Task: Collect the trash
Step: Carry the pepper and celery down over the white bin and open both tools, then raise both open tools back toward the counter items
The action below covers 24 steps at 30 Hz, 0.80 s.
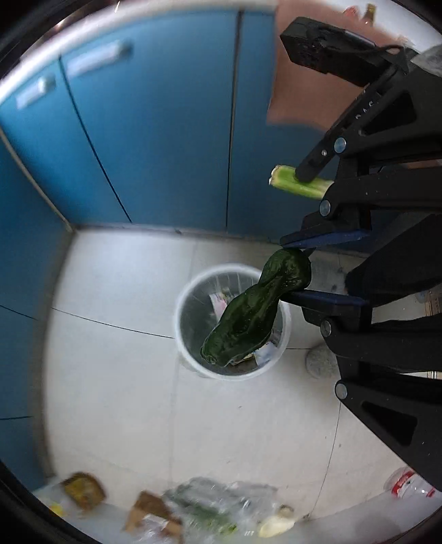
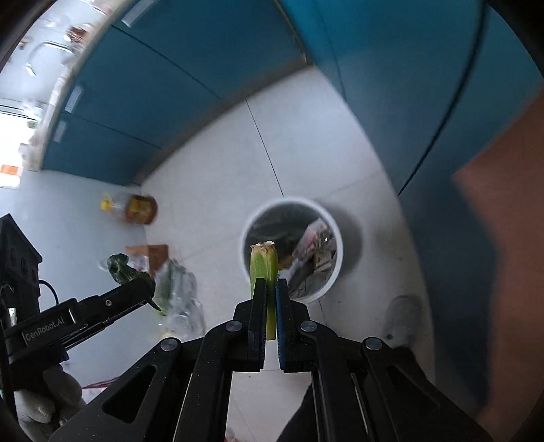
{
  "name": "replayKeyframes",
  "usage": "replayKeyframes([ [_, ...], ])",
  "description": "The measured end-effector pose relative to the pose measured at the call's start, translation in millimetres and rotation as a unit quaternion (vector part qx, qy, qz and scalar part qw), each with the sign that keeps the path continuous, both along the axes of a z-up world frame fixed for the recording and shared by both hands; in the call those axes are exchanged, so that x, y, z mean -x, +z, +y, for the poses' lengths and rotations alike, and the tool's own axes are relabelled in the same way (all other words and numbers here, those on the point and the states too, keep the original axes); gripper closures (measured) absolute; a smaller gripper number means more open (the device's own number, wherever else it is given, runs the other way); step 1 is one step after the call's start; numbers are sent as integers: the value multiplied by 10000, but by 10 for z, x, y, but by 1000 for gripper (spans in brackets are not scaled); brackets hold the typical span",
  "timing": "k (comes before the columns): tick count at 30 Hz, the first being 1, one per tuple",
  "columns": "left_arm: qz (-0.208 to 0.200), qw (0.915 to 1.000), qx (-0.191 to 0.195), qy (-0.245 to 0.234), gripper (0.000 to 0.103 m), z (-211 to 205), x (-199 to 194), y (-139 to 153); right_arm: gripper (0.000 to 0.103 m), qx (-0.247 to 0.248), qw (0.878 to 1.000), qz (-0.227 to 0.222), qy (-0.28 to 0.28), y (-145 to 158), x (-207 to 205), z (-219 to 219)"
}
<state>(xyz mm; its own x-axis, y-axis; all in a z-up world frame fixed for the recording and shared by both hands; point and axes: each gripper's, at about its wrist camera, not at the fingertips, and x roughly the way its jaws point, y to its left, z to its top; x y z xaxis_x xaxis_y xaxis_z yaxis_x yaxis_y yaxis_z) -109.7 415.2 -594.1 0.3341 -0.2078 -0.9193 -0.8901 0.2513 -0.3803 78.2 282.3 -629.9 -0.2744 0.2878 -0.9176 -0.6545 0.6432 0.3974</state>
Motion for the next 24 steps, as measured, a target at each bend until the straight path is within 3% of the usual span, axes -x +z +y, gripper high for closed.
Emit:
replayKeyframes([
  [4,-115,9960,821,328,82,176,92,-1219,98,63,9993,339,175,-1183,93,238],
  [7,-114,9937,997,499,80,246,117,-1763,96,172,9985,426,307,-1789,103,311],
  [9,146,9951,863,463,79,270,122,-1954,94,313,9976,480,387,-2131,106,358],
  [10,219,9961,744,432,71,265,131,-1988,88,342,9975,478,403,-2219,98,361],
  [11,300,9969,599,402,55,270,146,-1990,82,369,9973,452,445,-2288,95,360],
  [12,408,9979,377,345,42,265,162,-1956,70,417,9974,347,478,-2318,99,368],
  [13,469,9982,231,300,18,273,178,-1914,61,408,9976,314,471,-2319,90,353],
  [14,502,9983,132,267,7,260,193,-1860,60,403,9976,317,473,-2311,76,349],
  [17,716,9972,-206,85,6,246,226,-1598,50,489,9973,55,544,-2131,65,316],
  [19,930,9936,-627,-101,6,252,247,-1348,27,602,9950,-385,702,-1850,84,296],
  [21,1150,9855,-1220,-272,6,217,279,-905,10,674,9915,-754,824,-1514,98,274],
  [24,1230,9733,-1897,-386,0,135,317,-234,6,748,9839,-1248,1036,-907,133,233],
])
